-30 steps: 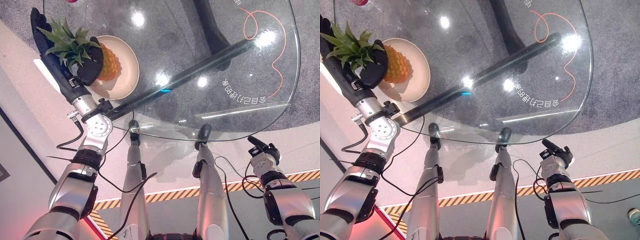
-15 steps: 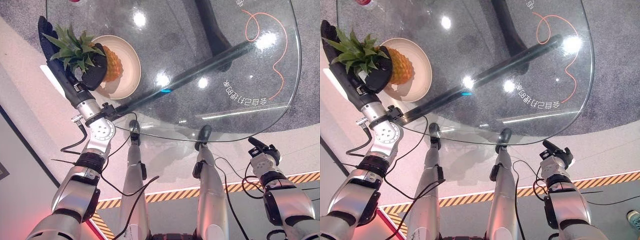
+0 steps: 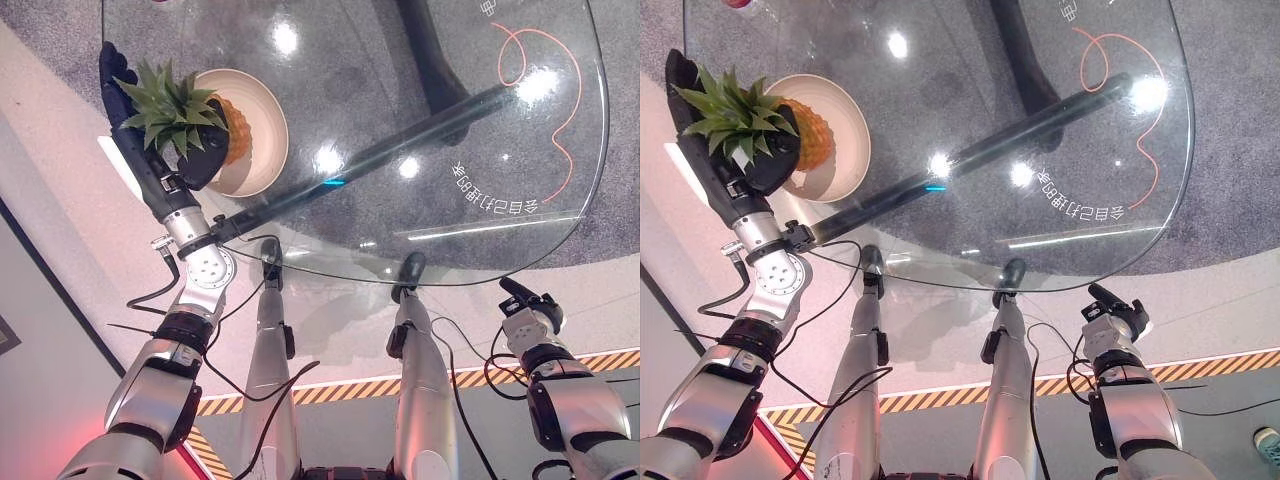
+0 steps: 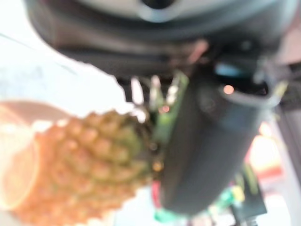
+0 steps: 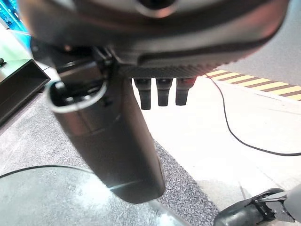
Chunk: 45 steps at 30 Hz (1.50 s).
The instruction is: Pick up the fruit to the plate
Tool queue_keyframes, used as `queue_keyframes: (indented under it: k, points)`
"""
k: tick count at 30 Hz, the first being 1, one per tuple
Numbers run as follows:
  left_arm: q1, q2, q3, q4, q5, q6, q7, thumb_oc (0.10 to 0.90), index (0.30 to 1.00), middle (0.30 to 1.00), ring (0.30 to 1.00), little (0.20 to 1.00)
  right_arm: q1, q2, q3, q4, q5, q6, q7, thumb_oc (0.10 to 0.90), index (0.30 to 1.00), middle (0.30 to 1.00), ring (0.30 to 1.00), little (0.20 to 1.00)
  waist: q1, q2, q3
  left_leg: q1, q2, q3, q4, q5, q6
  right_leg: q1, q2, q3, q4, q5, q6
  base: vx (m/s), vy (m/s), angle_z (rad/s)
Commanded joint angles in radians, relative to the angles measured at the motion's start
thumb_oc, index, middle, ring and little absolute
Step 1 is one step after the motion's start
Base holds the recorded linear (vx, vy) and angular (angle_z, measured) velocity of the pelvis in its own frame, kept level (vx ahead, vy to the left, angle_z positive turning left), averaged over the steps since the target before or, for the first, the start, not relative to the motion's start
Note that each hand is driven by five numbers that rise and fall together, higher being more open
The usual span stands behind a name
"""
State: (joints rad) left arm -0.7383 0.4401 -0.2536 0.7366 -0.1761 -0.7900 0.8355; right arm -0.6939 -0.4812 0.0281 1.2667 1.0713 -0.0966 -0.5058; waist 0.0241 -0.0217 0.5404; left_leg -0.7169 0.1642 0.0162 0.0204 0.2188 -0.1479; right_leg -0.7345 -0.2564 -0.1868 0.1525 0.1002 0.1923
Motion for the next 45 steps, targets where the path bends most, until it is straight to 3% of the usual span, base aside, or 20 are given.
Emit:
queue_keyframes:
  k: [1, 15, 45]
  points:
    - [-0.055, 0.013, 0.030, -0.040, -0.022, -0.087, 0.000, 0.800, 0.900, 0.900, 0.900, 0.900, 0.024, -0.067, -0.014, 0.002, -0.003, -0.052, -0.030, 0.800, 0.900, 0.900, 0.900, 0.900, 0.018, -0.010, -0.020, -0.004, -0.015, -0.001, 0.076, -0.094, 0.010, -0.001, 0.012, -0.043, 0.023, 0.045, 0.013, 0.00, 0.000, 0.00]
    - [-0.034, 0.008, 0.037, -0.053, -0.049, -0.083, -0.032, 0.800, 0.900, 0.900, 0.900, 0.900, 0.018, -0.067, -0.016, -0.002, -0.002, -0.048, -0.037, 0.800, 0.900, 0.900, 0.900, 0.900, 0.025, -0.014, -0.020, 0.008, -0.025, -0.013, 0.059, -0.092, 0.016, 0.013, 0.014, -0.036, -0.002, 0.061, 0.019, 0.00, 0.000, 0.00]
    - [0.033, -0.003, 0.002, -0.043, -0.045, -0.058, -0.068, 0.800, 0.900, 0.900, 0.900, 0.900, 0.034, -0.083, -0.023, 0.006, 0.003, -0.055, -0.027, 0.800, 0.900, 0.900, 0.900, 0.900, 0.037, 0.011, -0.020, 0.022, -0.026, -0.007, 0.052, -0.085, 0.016, 0.023, -0.001, -0.050, 0.010, 0.051, 0.018, 0.00, 0.000, 0.00]
